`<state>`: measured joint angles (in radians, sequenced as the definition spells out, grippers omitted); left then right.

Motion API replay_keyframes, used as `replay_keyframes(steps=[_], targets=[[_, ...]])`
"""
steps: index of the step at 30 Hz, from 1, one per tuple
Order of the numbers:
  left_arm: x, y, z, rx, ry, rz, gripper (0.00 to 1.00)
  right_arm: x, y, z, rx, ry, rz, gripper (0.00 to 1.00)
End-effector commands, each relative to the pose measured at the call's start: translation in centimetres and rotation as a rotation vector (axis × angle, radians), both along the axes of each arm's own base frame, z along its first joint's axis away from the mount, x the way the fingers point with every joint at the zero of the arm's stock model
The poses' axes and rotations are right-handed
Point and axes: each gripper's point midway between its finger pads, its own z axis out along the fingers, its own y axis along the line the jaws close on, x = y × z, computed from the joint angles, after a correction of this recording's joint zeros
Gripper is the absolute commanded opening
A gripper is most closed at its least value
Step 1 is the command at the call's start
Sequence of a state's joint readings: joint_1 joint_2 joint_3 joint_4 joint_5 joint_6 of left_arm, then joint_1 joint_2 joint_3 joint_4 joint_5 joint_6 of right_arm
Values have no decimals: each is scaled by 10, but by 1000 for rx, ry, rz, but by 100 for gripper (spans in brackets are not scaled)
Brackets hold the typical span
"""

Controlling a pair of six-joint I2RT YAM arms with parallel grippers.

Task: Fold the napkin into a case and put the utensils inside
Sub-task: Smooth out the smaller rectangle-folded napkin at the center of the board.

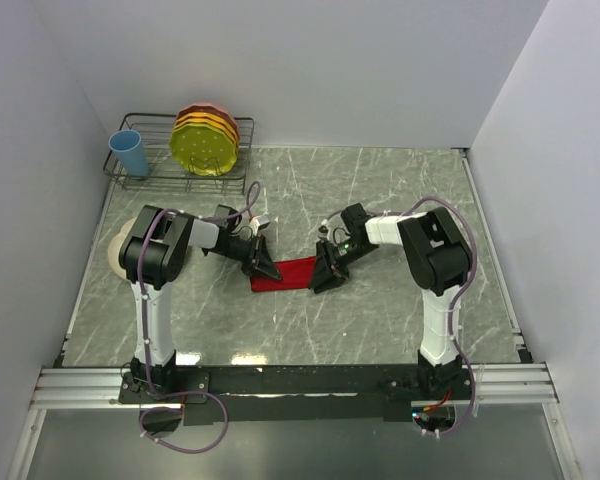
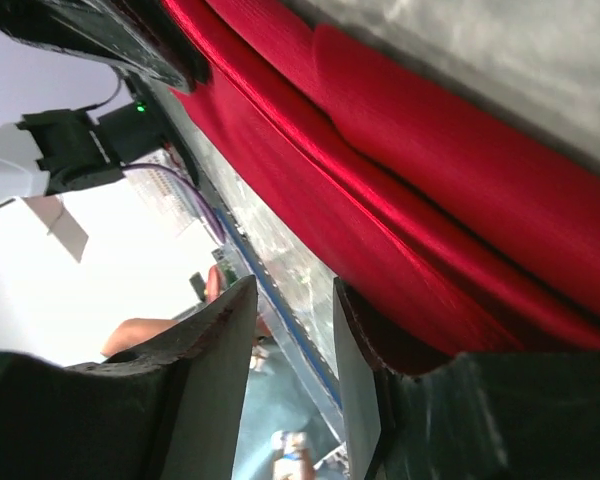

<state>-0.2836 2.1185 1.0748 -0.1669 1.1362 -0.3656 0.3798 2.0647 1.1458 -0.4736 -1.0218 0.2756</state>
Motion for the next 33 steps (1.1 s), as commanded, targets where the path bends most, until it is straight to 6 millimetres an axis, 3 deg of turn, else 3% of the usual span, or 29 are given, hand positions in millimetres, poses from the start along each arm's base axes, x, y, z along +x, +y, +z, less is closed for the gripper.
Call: replay_keyframes(steps=[1,3,4,7,11,14,18,21,28,33], targets=[[0,18,-37,146,-63,-21,16,16,-17,20,-61,-143,3,45],[-1,18,-35,145,-87,-38,17,23,-12,48,-4,-191,9,45],[0,17,-34,146,-101,-45,17,36,-10,66,20,-257,3,44],[-2,16,-33,133,-114,-62,16,59,-8,79,27,-331,-24,41],[0,15,-36,130,-112,-64,17,68,0,66,11,-306,-40,40],[0,15,-35,128,-117,-66,18,68,1,43,-43,-302,-27,40],[-2,16,-32,130,-117,-68,18,70,-15,0,-173,-308,-15,40],[-7,17,-30,132,-105,-74,18,54,-22,-18,-215,-276,23,40],[-20,20,-31,134,-84,-85,17,9,-14,-17,-206,-238,90,39],[-22,21,-21,127,-116,-98,17,14,-8,6,-171,-290,89,39]])
